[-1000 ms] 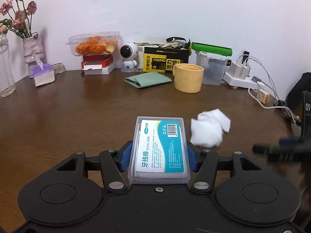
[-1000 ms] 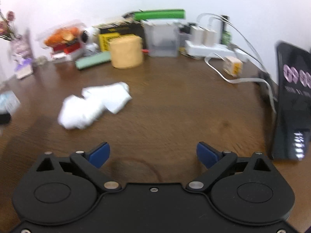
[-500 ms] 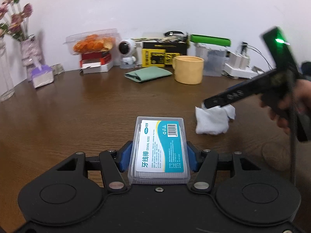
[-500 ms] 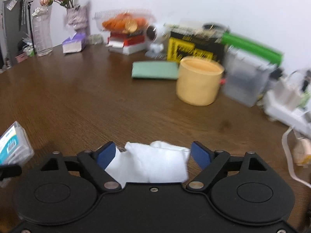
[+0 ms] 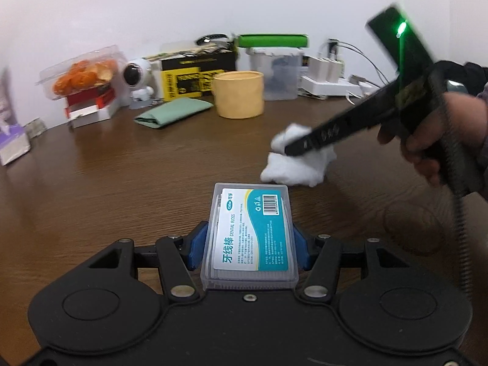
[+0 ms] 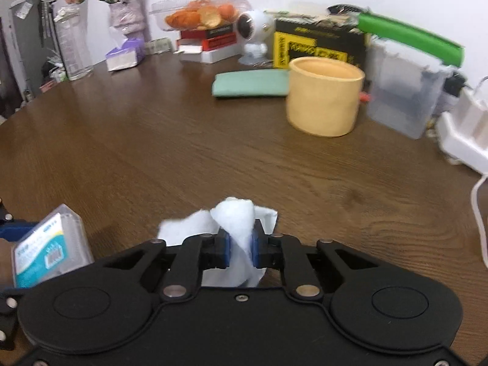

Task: Clean container
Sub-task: 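Grasp the white tissue with the right gripper and bring it to the box, then wipe the box lid with the tissue in the right gripper while left holds box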

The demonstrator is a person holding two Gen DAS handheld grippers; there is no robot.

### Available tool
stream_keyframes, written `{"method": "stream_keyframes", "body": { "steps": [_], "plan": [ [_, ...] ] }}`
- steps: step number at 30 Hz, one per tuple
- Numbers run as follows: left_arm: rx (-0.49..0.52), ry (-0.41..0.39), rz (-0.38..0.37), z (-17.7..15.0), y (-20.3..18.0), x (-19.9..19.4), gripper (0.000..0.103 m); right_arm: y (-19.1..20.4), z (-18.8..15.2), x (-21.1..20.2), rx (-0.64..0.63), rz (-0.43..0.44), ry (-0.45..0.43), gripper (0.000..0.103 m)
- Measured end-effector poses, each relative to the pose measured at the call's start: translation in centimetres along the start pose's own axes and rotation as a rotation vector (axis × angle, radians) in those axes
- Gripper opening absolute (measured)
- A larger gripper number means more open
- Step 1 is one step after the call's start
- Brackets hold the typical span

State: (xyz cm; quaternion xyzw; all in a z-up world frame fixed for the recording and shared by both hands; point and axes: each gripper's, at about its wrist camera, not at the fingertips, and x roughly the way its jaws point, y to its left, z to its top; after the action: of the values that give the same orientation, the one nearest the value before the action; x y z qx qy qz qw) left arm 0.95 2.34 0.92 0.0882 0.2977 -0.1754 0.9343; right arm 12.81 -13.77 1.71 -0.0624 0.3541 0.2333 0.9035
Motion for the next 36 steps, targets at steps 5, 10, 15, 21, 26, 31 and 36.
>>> {"method": "stream_keyframes", "body": {
  "steps": [5,10,15,21,26,31,36],
  "plan": [
    [0.078,0.0,-0.06,0.9,-1.8,2.1,0.056,-0.5,-1.3,-6.6,0.033,0.124,-0.13,0.013],
    [0.209,-0.086,-0.093,1.3,-4.3,1.8,0.056,0.9,-2.5,-8.5,-0.005,0.343,-0.085,0.013],
    [0.304,-0.14,-0.106,0.4,-6.4,0.4,0.056,3.1,-3.2,-8.4,-0.131,0.385,-0.111,0.013],
    [0.278,-0.109,-0.114,0.1,-5.9,1.4,0.056,2.6,-4.8,-9.9,-0.212,0.208,-0.182,0.014],
    [0.31,-0.13,-0.11,0.3,-6.9,1.2,0.056,4.5,-5.4,-9.8,-0.261,0.28,-0.184,0.014],
    [0.292,-0.141,-0.071,0.4,-6.0,0.7,0.056,2.3,-5.7,-10.8,-0.215,0.143,-0.241,0.014],
    [0.295,-0.14,-0.074,1.0,-6.6,1.1,0.056,4.2,-7.2,-11.4,-0.267,0.226,-0.236,0.014]
  ]
}}
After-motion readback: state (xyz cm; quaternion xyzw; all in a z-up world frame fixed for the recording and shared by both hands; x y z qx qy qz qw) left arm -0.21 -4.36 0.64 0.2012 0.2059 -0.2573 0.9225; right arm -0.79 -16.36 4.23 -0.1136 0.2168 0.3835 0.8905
